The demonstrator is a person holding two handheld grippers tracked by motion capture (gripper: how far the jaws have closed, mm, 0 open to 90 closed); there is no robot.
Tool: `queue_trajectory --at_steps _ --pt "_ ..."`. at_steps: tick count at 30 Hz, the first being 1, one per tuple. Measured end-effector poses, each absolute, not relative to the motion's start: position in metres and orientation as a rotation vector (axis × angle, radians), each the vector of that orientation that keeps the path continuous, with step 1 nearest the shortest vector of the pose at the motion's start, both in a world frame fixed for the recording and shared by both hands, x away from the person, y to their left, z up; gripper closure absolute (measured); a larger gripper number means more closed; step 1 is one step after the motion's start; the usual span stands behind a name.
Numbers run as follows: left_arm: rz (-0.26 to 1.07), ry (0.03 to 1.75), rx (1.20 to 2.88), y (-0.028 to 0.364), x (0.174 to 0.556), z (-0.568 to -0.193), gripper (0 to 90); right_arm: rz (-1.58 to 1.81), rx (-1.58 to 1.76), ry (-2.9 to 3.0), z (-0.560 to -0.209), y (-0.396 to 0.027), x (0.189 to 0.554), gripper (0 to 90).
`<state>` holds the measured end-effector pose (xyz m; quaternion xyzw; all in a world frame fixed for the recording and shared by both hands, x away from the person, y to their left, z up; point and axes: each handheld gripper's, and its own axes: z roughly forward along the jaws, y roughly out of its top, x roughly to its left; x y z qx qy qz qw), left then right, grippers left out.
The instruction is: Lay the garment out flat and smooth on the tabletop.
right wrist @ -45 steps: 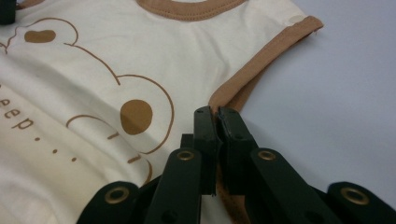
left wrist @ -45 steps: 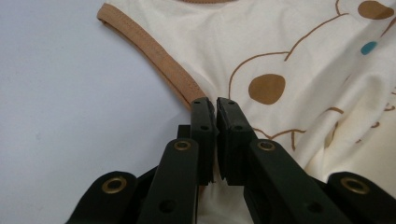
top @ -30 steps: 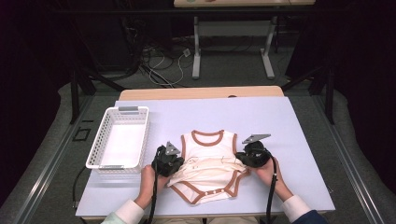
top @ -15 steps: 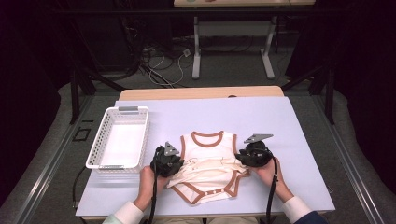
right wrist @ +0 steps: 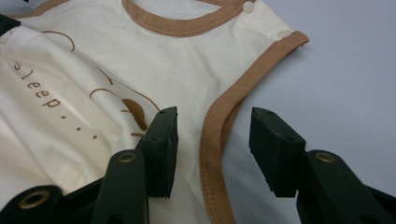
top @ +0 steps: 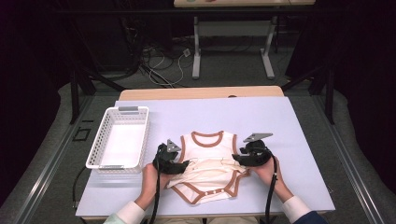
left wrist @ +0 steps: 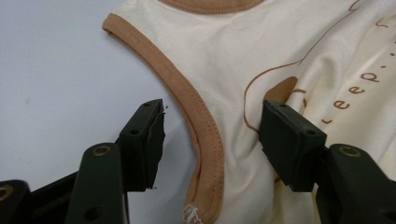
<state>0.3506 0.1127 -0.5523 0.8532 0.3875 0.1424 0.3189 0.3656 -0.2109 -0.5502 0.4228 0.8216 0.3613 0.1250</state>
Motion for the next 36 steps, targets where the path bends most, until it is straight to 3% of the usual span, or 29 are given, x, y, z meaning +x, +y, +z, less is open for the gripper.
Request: queue_trajectory --at_steps 9,16,20,36 --pt "0.301 0.972 2.236 0.113 0.349 -0.556 68.1 1.013 1.236 2.416 -0.555 -0.208 0.367 65.5" --pt "0.284 0.951 2.238 0.113 0.347 -0.556 82.7 1.024 1.221 2.427 -0.555 -0.208 0.367 79.9" --pt "0.288 0.939 2.252 0.112 0.346 -0.555 85.2 1.042 1.19 2.44 -0.556 -0.207 0.365 85.2" --pt "0.256 0.937 2.249 0.116 0.332 -0.554 85.5 1.022 1.166 2.492 -0.553 -0.202 0.356 86.0"
